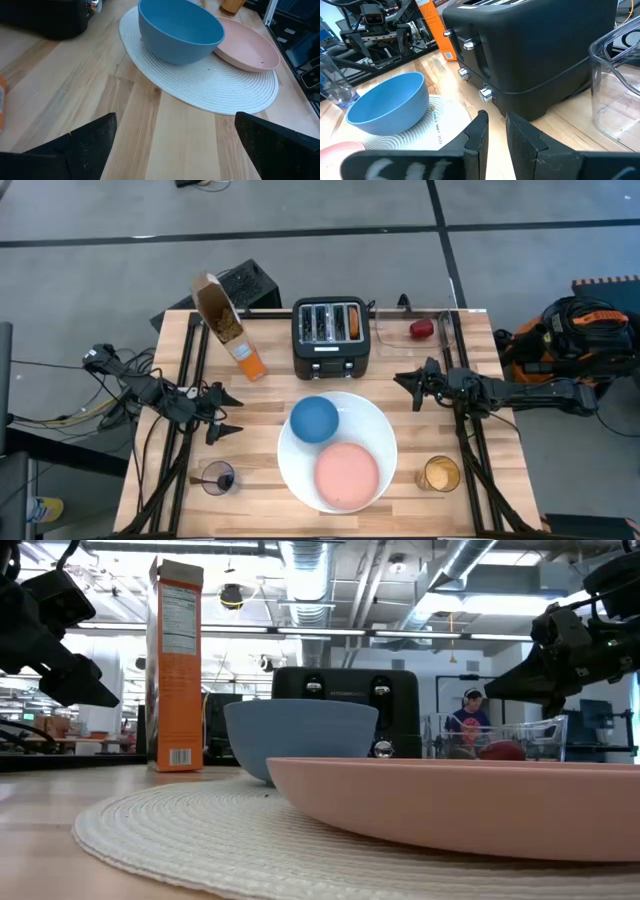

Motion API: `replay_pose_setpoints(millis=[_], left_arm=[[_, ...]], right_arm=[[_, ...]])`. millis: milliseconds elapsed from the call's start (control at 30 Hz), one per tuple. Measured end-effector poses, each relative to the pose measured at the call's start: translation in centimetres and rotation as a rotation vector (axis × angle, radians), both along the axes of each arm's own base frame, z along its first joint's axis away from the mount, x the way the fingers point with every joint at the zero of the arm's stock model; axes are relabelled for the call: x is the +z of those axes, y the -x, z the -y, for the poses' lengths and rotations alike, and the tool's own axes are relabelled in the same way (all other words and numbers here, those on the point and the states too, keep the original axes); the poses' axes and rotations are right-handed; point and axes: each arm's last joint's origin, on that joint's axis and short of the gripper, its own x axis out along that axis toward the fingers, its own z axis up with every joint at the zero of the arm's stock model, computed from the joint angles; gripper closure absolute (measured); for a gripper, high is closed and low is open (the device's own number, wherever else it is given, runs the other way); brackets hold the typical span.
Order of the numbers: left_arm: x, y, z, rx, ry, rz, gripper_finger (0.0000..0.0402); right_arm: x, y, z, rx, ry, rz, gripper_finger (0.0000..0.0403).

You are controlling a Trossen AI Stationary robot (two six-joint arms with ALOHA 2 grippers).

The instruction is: Arrange a breakfast setting

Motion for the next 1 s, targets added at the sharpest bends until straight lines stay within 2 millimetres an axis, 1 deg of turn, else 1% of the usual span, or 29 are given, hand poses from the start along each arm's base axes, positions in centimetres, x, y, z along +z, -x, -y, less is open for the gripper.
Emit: replay_pose_setpoints(millis=[367,433,567,767,900,1000], left_arm=[[0.0,0.0,0.0,0.002,-0.001,0.002,0.0009],[0.1,-0.1,0.0,0.008,-0.032,0.024,0.0009],[0.3,-0.2,-0.2,0.085,-0.065,0.065,0.0009],[0.2,-0.1,-0.4,0.222,0.088,0.073,0.0009],[0.3,-0.1,-0.5,0.25,0.102,0.084,0.0009],[1.2,-0.1,-0.7,0.312,0.097,0.121,0.0009]], right_arm=[[0.0,0.0,0.0,0.0,0.0,0.0,0.0312],[0.0,0.0,0.0,0.0,0.0,0.0,0.0312],[0.0,0.0,0.0,0.0,0.0,0.0,0.0312],[0.0,0.0,0.0,0.0,0.0,0.0,0.0312],[0.0,0.0,0.0,0.0,0.0,0.0,0.0312],[0.0,0.0,0.0,0.0,0.0,0.001,0.0312]])
